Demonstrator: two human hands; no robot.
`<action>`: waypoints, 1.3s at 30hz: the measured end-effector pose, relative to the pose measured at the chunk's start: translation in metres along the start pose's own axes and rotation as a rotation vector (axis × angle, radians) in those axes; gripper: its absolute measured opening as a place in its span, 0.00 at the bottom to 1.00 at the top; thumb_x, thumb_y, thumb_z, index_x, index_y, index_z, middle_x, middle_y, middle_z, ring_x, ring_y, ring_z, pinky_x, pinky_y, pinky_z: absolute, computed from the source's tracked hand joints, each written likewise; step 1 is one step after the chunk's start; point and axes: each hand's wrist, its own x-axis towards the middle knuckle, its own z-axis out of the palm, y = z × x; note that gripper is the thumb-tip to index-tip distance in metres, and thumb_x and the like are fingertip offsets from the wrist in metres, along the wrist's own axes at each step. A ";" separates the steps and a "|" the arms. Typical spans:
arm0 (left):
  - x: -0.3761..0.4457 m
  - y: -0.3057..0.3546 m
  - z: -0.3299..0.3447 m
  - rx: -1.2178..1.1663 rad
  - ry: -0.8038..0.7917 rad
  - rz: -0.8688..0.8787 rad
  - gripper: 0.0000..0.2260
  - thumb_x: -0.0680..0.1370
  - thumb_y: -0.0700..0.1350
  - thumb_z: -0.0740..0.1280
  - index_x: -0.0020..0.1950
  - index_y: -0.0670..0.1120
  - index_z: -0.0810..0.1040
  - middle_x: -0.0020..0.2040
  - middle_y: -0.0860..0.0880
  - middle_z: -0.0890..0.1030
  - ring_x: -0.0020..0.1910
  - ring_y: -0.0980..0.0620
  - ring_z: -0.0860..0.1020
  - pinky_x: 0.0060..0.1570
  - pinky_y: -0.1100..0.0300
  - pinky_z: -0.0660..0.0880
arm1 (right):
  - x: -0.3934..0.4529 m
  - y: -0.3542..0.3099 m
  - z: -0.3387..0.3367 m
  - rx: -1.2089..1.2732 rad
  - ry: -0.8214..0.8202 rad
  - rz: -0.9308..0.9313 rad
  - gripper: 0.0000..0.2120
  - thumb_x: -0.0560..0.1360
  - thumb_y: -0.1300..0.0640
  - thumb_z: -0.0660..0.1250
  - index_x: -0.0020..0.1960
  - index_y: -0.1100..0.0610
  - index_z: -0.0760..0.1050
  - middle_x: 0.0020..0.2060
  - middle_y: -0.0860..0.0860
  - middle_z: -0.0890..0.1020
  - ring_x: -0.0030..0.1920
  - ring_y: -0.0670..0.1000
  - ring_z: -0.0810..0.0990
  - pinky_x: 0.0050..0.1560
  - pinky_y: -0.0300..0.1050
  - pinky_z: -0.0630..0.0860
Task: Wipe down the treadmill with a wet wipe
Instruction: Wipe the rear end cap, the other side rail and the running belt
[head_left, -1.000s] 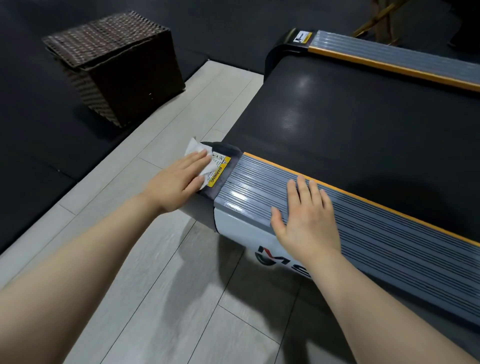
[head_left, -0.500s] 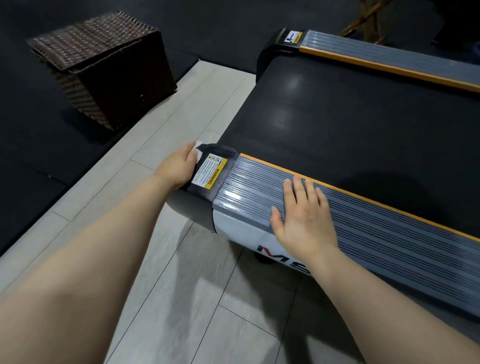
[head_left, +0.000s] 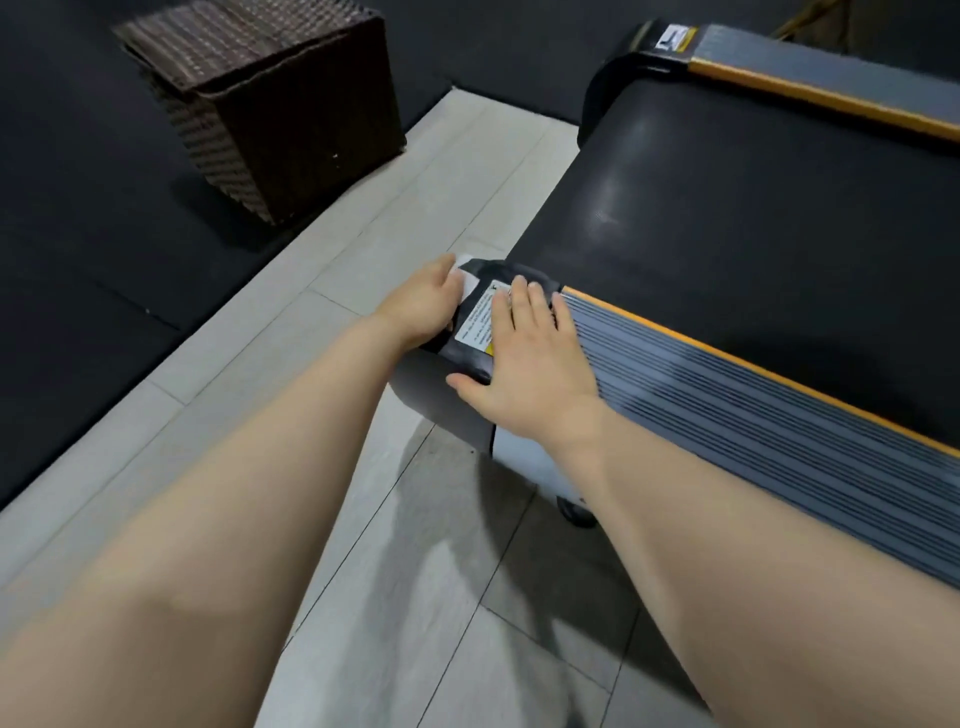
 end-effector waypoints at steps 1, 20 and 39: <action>0.001 -0.005 -0.005 -0.079 -0.023 -0.013 0.09 0.85 0.48 0.52 0.52 0.58 0.70 0.47 0.57 0.75 0.44 0.55 0.74 0.49 0.57 0.70 | 0.000 -0.002 0.000 -0.005 0.013 -0.006 0.49 0.73 0.28 0.53 0.79 0.63 0.47 0.78 0.61 0.50 0.78 0.59 0.47 0.77 0.58 0.45; 0.000 -0.062 -0.007 -0.498 -0.023 0.046 0.15 0.84 0.47 0.55 0.66 0.59 0.76 0.66 0.55 0.78 0.64 0.58 0.75 0.63 0.63 0.70 | 0.003 -0.003 0.000 -0.065 -0.037 0.001 0.48 0.74 0.27 0.48 0.79 0.61 0.45 0.78 0.60 0.48 0.78 0.58 0.46 0.77 0.58 0.45; -0.064 -0.045 0.145 -1.034 0.922 0.023 0.28 0.82 0.62 0.52 0.80 0.56 0.52 0.82 0.53 0.51 0.80 0.53 0.51 0.79 0.47 0.50 | 0.004 -0.001 -0.001 -0.009 -0.032 0.008 0.46 0.74 0.28 0.47 0.79 0.60 0.47 0.78 0.59 0.49 0.78 0.57 0.46 0.77 0.57 0.43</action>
